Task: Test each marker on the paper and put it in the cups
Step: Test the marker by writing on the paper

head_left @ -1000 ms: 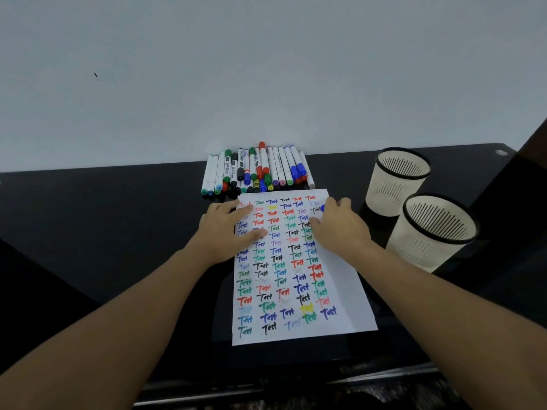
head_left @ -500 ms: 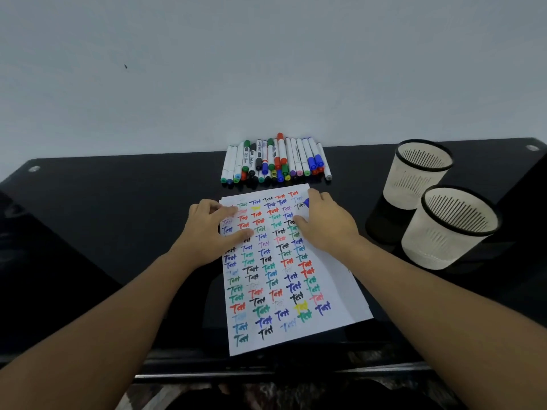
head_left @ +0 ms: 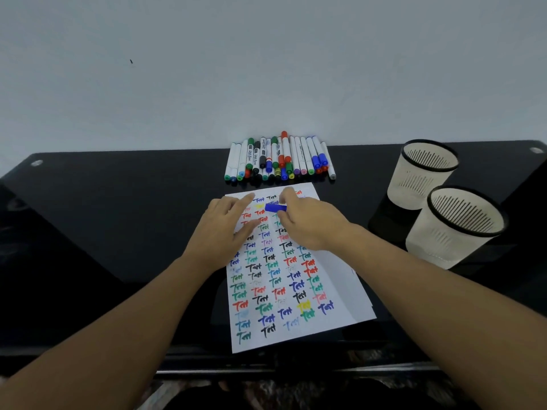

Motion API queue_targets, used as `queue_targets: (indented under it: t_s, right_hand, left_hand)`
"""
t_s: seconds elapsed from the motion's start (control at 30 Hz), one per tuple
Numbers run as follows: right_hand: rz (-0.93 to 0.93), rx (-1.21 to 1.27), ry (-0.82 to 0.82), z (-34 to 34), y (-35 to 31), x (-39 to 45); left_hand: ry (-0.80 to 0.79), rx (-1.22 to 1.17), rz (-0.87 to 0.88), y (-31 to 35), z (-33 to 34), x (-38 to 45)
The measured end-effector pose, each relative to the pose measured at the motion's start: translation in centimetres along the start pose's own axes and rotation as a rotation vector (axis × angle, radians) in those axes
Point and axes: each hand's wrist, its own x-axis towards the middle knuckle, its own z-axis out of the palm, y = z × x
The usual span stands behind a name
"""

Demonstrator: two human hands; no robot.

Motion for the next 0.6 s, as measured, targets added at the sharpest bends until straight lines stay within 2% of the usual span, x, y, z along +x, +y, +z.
queue_targets:
  t_s: [0.2,0.37,0.43,0.6]
  right_hand:
    - [-0.187,-0.251,0.047,0.2,-0.2,0.5]
    - [-0.168,-0.292,0.068,0.4,-0.9,0.4]
    - [-0.121,-0.226,0.080,0.6,-1.0,0.4]
    - [-0.008,0.217,0.120,-0.1,0.2,0.1]
  left_hand:
    - [0.074,0.051,0.222,-0.1,0.0,-0.4]
    - [0.108,0.046,0.257,-0.4,0.2,-0.3]
    - [0.094,0.036,0.194,-0.4,0.2,-0.4]
    - [0.041,0.017,-0.036,-0.9,0.2,-0.4]
